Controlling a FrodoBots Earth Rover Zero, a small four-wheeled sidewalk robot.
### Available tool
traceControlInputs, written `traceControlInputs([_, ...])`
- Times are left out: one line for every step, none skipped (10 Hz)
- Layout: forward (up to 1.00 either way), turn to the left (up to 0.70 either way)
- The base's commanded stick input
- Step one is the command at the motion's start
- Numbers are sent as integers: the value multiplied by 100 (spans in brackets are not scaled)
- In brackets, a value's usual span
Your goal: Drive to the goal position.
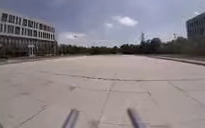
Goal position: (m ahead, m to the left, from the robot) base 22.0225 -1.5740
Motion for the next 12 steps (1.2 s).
traceControlInputs([70, 0])
traceControlInputs([70, 0])
traceControlInputs([70, 0])
traceControlInputs([70, 0])
traceControlInputs([70, 0])
traceControlInputs([70, 0])
traceControlInputs([70, 0])
traceControlInputs([70, 0])
traceControlInputs([70, 0])
traceControlInputs([70, 0])
traceControlInputs([70, 0])
traceControlInputs([70, 0])
